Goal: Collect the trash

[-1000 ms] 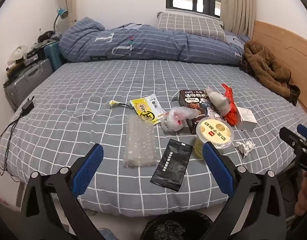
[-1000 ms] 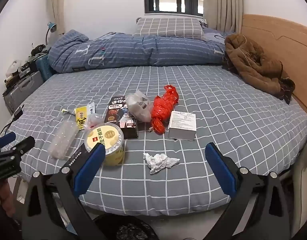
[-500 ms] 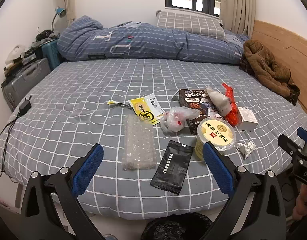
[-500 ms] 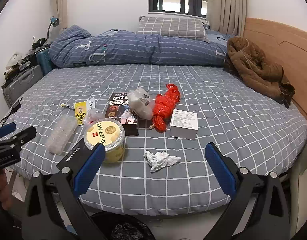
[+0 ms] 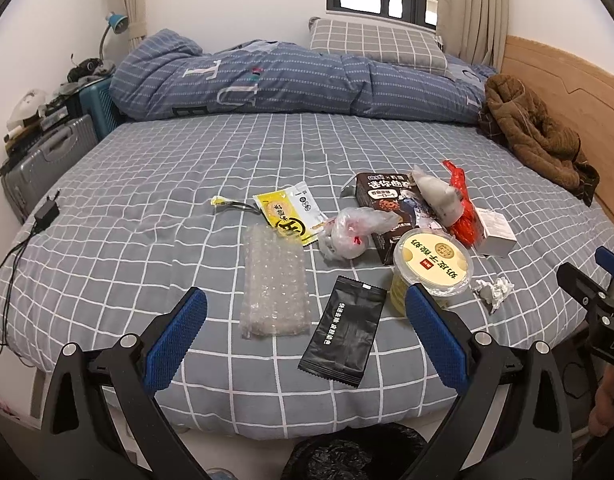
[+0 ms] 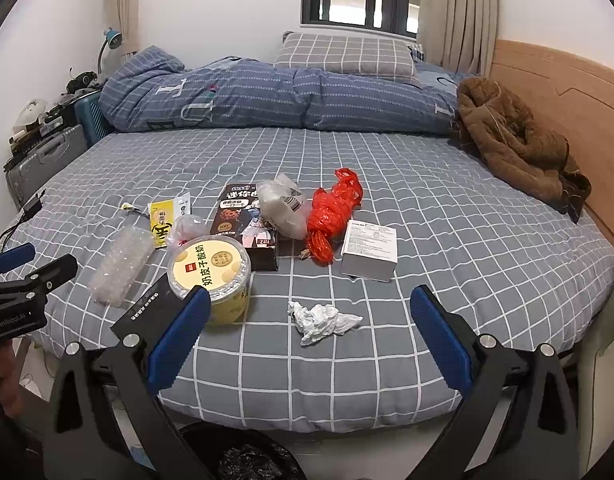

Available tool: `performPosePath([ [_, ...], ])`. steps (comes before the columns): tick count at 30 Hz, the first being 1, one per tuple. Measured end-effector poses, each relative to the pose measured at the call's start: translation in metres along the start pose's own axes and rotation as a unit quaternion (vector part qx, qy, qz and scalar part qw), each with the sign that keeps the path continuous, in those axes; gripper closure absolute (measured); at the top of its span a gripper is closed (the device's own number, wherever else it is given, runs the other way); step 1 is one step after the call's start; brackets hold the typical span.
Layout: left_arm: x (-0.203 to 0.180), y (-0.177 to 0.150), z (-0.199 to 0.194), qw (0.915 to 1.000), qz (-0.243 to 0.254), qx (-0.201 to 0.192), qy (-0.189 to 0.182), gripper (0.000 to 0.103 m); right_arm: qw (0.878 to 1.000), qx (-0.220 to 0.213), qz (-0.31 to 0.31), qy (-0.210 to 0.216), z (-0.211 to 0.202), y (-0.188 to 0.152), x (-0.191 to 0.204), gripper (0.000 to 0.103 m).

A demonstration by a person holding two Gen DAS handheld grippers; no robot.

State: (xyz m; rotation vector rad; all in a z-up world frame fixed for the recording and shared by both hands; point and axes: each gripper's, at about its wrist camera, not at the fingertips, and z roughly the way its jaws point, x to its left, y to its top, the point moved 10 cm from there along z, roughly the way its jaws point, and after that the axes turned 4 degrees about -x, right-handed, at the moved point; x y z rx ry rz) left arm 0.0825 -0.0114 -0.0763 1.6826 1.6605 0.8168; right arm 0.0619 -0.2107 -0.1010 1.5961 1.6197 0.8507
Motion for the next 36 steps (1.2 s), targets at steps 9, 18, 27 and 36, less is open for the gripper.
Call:
performPosePath([
  [9, 0.0020, -0.0001, -0.0006, 1.0000, 0.001, 0.000, 0.001, 0.006, 1.000, -0.002, 0.001, 0.000, 0.0008, 0.0002, 0.0001, 0.008],
  [18, -0.0005, -0.0003, -0.0010, 1.0000, 0.003, 0.001, -0.003, 0.006, 1.000, -0.003, 0.005, -0.001, 0.0015, 0.0002, -0.0012, 0.008],
  [27, -0.0007, 0.0007, -0.0017, 1.0000, 0.004, -0.002, 0.001, 0.006, 1.000, -0.005, 0.011, -0.001, 0.0006, 0.0005, -0.0032, 0.008],
  [36, 0.0013, 0.0004, -0.0012, 1.0000, 0.001, -0.004, 0.004, 0.006, 1.000, -0.005, 0.012, -0.003, 0.0011, 0.0007, -0.0049, 0.008],
])
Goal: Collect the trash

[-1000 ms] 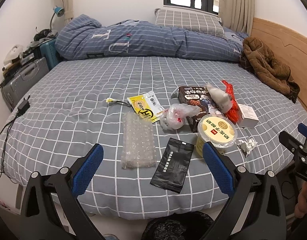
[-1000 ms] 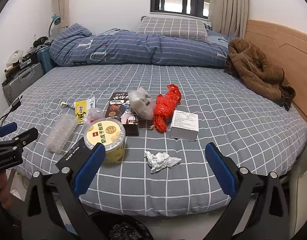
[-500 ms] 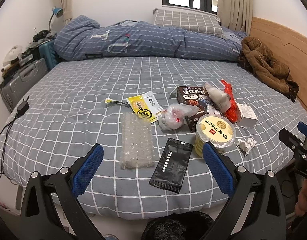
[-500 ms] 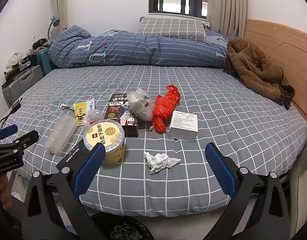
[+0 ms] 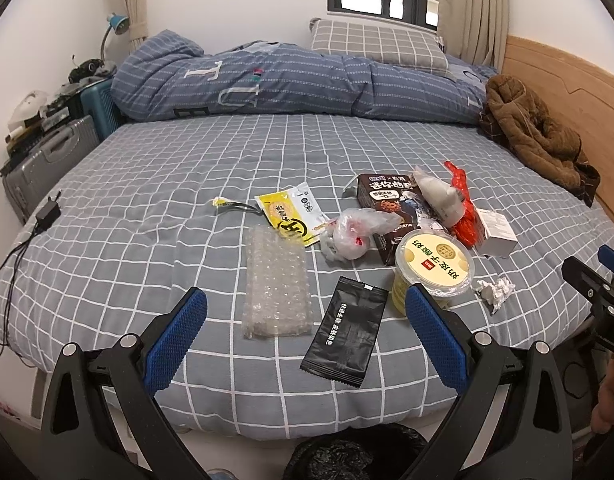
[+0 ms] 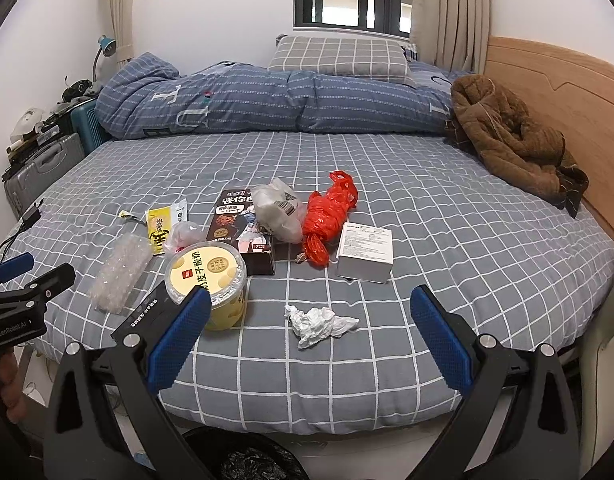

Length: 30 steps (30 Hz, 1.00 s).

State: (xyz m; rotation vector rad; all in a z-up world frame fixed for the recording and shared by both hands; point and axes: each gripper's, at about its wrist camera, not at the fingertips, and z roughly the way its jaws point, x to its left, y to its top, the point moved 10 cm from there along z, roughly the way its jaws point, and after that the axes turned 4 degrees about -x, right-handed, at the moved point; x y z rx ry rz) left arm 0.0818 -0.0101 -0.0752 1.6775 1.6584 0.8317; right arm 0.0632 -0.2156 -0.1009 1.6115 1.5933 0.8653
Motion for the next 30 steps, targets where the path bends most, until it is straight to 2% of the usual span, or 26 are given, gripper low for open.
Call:
performPosePath([
  [24, -0.005, 0.002, -0.006, 0.9999, -0.005, -0.005, -0.016, 0.006, 1.000, -0.001, -0.001, 0.000, 0.002, 0.000, -0.001, 0.008],
  [30, 0.005, -0.001, 0.014, 0.9998, -0.014, 0.012, -0.003, 0.006, 1.000, 0.010, -0.007, 0.004, 0.018, 0.002, 0.005, 0.008],
])
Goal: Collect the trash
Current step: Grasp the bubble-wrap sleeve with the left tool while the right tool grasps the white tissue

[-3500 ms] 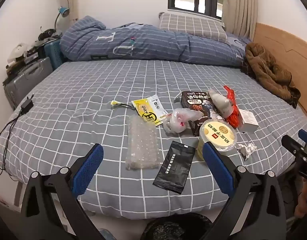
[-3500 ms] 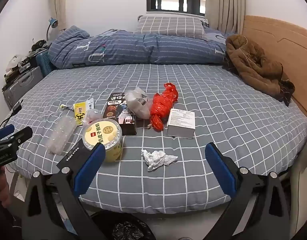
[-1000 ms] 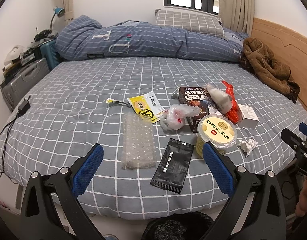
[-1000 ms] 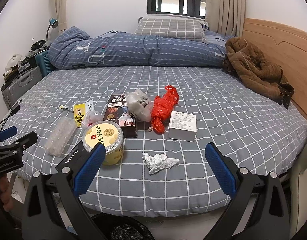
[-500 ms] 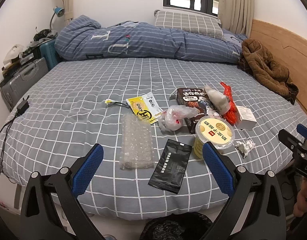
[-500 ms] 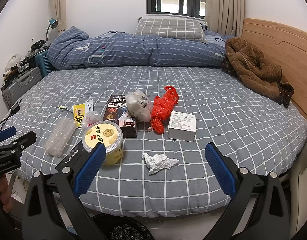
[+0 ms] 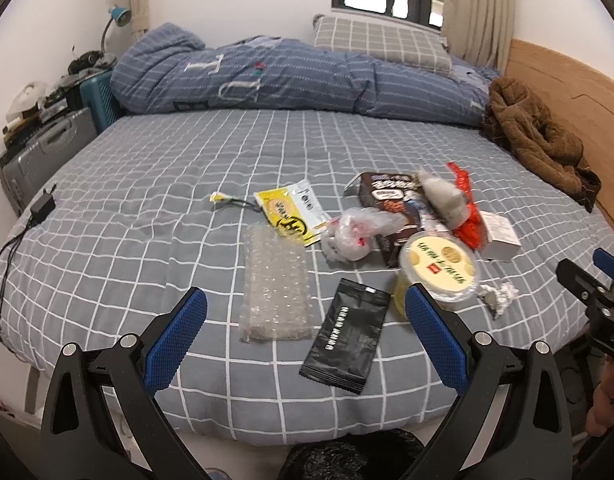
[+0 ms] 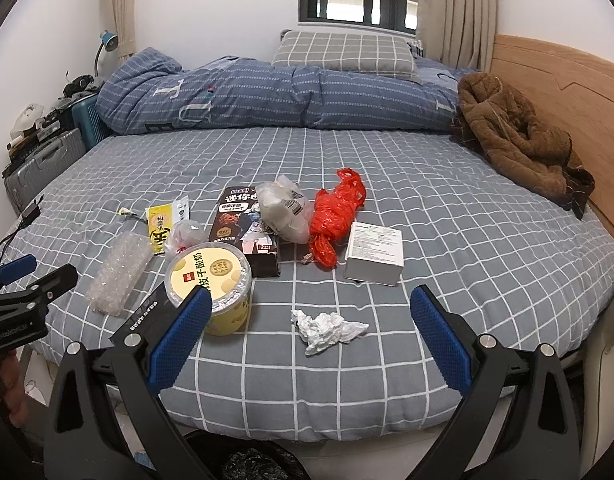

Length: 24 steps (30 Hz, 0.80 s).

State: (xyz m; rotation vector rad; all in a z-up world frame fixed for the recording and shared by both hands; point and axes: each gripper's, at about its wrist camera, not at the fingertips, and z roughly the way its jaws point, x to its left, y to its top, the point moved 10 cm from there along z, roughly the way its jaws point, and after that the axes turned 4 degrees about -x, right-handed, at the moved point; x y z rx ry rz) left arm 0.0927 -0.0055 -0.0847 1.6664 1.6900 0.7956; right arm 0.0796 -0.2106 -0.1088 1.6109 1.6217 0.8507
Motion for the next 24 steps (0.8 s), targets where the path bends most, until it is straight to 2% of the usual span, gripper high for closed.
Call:
performPosePath([
  [4, 0.008, 0.000, 0.022, 0.9999, 0.002, 0.010, 0.013, 0.006, 1.000, 0.007, -0.007, -0.007, 0.016, -0.001, 0.003, 0.008],
  [7, 0.014, -0.001, 0.039, 0.9996, -0.001, 0.021, 0.019, 0.006, 1.000, 0.024, -0.007, -0.007, 0.036, -0.009, 0.000, 0.011],
  [10, 0.024, -0.005, 0.056, 0.9987, 0.007, 0.027, 0.044, 0.006, 0.999, 0.039, -0.005, -0.013, 0.053, -0.019, -0.005, 0.013],
  [12, 0.028, -0.009, 0.068, 0.9984, 0.007, 0.035, 0.043, 0.006, 0.999, 0.049, -0.006, -0.021, 0.065, -0.027, -0.009, 0.014],
  [19, 0.039, -0.012, 0.091, 0.9983, -0.010, 0.047, 0.032, 0.010, 0.997, 0.074, 0.010, -0.019, 0.089, -0.044, -0.018, 0.027],
  [20, 0.039, -0.013, 0.095, 0.9983, -0.006, 0.047, 0.034, 0.010, 0.997, 0.080, 0.013, -0.018, 0.094, -0.047, -0.020, 0.032],
  [24, 0.040, -0.019, 0.109, 0.9978, -0.006, 0.060, 0.028, 0.018, 0.995, 0.097, 0.020, -0.015, 0.106, -0.059, -0.022, 0.040],
])
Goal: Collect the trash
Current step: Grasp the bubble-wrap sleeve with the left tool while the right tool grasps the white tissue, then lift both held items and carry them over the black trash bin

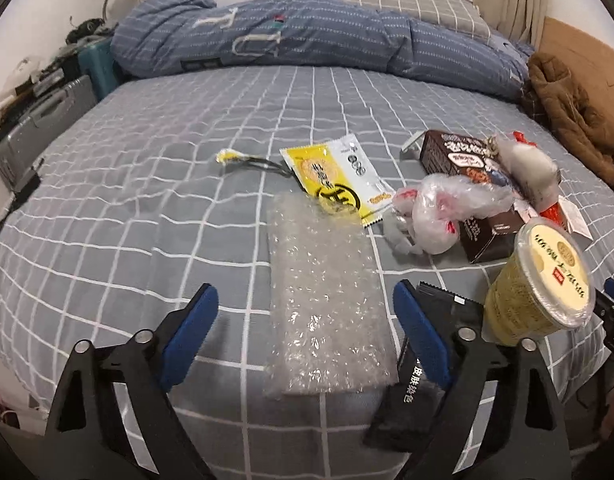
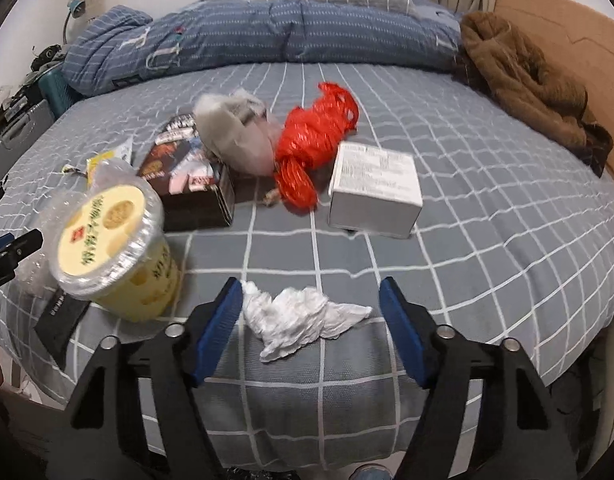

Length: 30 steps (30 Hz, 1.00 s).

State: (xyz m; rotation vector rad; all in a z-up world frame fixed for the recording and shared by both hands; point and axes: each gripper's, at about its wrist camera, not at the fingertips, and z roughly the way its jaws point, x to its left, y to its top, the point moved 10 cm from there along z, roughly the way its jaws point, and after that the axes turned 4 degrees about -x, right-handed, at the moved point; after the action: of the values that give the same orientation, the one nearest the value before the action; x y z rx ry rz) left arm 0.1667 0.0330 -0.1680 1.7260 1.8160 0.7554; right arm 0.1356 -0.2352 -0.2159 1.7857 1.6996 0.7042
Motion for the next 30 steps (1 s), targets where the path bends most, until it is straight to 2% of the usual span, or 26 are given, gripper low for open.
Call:
performPosePath([
  [2, 0.000, -0.003, 0.005, 1.0000, 0.000, 0.006, -0.001, 0.024, 1.000, 0.005, 0.004, 0.007, 0.004, -0.002, 0.001, 0.045],
  [6, 0.002, -0.008, 0.011, 0.9999, -0.001, 0.014, 0.001, 0.029, 1.000, 0.010, 0.004, 0.015, 0.009, -0.006, 0.005, 0.059],
  [8, 0.003, -0.011, 0.015, 0.9997, -0.003, 0.022, 0.000, 0.041, 1.000, 0.012, 0.002, 0.018, 0.012, -0.008, 0.007, 0.066],
  [11, -0.001, -0.016, 0.020, 0.9994, -0.001, 0.033, -0.013, 0.056, 1.000, 0.017, -0.002, 0.020, 0.016, -0.011, 0.009, 0.072],
  [16, -0.004, -0.023, 0.024, 0.9983, -0.017, 0.041, -0.037, 0.068, 0.999, 0.020, 0.003, 0.025, 0.021, -0.013, 0.010, 0.078],
  [19, -0.006, -0.025, 0.025, 0.9985, -0.011, 0.041, -0.036, 0.075, 1.000, 0.019, 0.000, 0.025, 0.023, -0.014, 0.011, 0.083],
  [30, -0.007, -0.017, 0.013, 0.9989, -0.015, 0.029, -0.035, 0.079, 1.000, 0.007, 0.004, 0.030, 0.013, -0.006, 0.015, 0.085],
])
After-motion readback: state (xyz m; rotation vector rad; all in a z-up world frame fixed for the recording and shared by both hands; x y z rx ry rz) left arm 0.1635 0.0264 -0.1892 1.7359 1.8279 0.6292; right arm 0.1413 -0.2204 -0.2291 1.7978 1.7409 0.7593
